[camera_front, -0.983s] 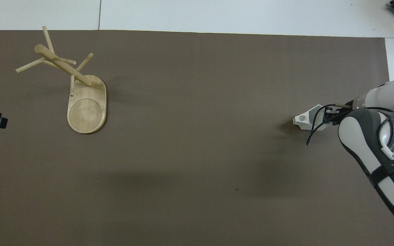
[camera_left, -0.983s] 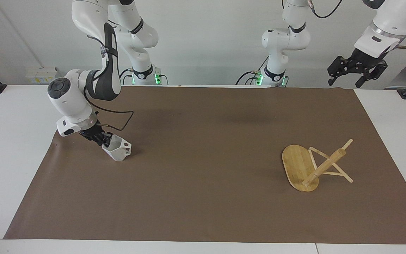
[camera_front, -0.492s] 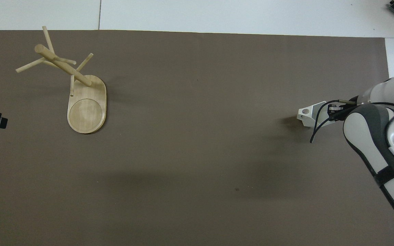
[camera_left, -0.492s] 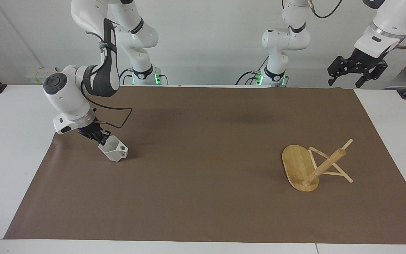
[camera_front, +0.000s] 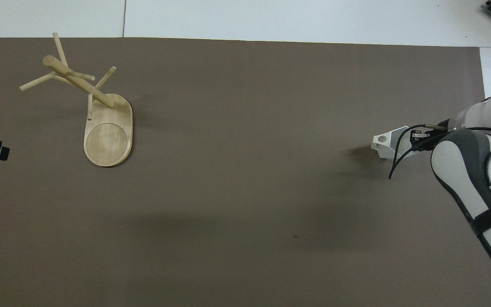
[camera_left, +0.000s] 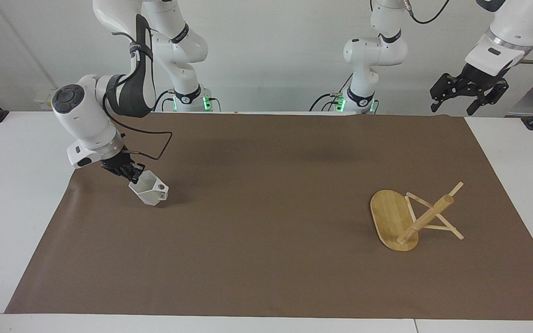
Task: Hang cup on rack
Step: 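Close the right gripper on the white cup's base, then lift the cup with the right gripper toward the mug tree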
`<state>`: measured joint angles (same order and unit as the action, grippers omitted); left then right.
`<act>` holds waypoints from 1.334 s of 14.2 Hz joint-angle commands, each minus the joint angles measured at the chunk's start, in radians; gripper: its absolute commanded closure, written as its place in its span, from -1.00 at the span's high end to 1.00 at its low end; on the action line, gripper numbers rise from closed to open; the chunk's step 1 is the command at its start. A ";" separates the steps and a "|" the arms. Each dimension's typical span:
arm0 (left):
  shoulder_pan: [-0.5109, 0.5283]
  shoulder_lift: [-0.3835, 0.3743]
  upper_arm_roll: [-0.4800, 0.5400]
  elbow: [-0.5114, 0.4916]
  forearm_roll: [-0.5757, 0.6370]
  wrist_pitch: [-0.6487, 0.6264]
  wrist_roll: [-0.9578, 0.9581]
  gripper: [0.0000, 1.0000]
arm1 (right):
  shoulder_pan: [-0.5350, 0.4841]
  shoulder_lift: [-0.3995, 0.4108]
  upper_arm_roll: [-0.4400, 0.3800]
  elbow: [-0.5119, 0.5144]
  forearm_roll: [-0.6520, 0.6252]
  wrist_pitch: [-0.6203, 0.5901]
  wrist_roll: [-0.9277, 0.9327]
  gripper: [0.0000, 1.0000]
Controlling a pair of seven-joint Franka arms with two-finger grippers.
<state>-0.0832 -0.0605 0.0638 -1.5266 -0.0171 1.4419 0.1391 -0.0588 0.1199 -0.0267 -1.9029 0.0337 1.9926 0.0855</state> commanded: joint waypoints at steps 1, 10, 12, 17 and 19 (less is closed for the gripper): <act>0.005 -0.024 -0.001 -0.026 0.002 -0.003 0.007 1.00 | -0.007 -0.017 0.034 0.056 0.053 -0.035 -0.001 -1.00; 0.005 -0.024 -0.001 -0.026 0.000 -0.003 0.008 1.00 | -0.007 -0.092 0.068 0.102 0.486 -0.086 -0.183 -1.00; 0.005 -0.024 -0.001 -0.026 0.002 -0.003 0.007 1.00 | -0.006 -0.092 0.074 0.107 0.567 -0.103 -0.252 -1.00; 0.005 -0.024 -0.001 -0.026 0.002 -0.003 0.007 1.00 | -0.006 -0.092 0.139 0.122 0.678 -0.123 -0.297 -1.00; 0.006 -0.024 -0.001 -0.026 0.002 -0.003 0.007 1.00 | -0.006 -0.092 0.157 0.122 0.713 -0.133 -0.291 -1.00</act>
<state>-0.0832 -0.0605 0.0638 -1.5266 -0.0171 1.4418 0.1391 -0.0537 0.0275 0.1159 -1.7928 0.7015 1.8865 -0.1860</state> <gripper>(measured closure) 0.000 0.969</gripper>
